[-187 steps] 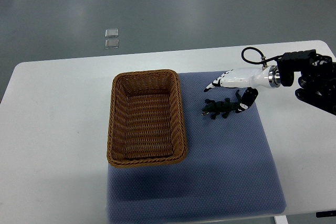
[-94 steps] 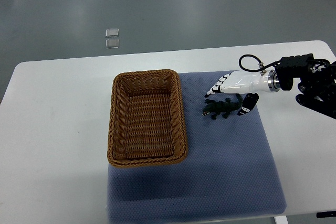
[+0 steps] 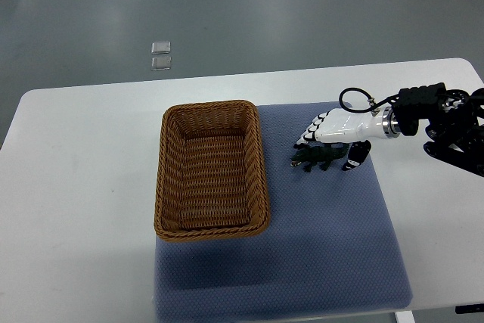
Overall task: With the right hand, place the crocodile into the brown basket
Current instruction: 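Lower the right hand and close its fingers around the crocodile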
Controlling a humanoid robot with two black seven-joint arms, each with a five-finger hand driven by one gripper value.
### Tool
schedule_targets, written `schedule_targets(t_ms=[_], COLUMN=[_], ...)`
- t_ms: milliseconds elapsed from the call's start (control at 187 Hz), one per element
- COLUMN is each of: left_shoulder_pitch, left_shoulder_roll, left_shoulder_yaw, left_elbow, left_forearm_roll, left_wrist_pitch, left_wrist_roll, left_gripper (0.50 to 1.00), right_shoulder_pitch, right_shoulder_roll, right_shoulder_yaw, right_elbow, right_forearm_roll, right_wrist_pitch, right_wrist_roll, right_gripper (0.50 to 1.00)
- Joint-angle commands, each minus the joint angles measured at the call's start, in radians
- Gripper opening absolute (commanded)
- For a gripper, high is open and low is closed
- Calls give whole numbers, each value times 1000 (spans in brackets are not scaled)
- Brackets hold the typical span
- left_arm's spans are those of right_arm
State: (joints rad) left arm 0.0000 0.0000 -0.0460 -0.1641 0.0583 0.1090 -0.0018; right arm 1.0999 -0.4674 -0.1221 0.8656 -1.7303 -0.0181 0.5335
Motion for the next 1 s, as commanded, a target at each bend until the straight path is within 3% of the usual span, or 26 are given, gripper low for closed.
schedule_targets(t_ms=[0, 224, 433, 994], left_shoulder_pitch=[0, 0, 0, 0], left_shoulder_roll=[0, 0, 0, 0], left_shoulder_yaw=[0, 0, 0, 0], left_elbow=[0, 0, 0, 0], left_forearm_roll=[0, 0, 0, 0], left_wrist_pitch=[0, 0, 0, 0], left_wrist_roll=[-1, -1, 0, 0], left_gripper=[1000, 1000, 1000, 1000], right_shoulder_pitch=[0, -3, -6, -8], right_shoulder_roll=[1, 6, 16, 27], right_shoulder_yaw=[-1, -1, -1, 1], right_elbow=[0, -4, -17, -36], right_forearm_roll=[-15, -31, -43, -41], right_wrist_pitch=[0, -2, -16, -92], right_wrist_roll=[2, 0, -1, -9], right_gripper=[921, 913, 866, 603])
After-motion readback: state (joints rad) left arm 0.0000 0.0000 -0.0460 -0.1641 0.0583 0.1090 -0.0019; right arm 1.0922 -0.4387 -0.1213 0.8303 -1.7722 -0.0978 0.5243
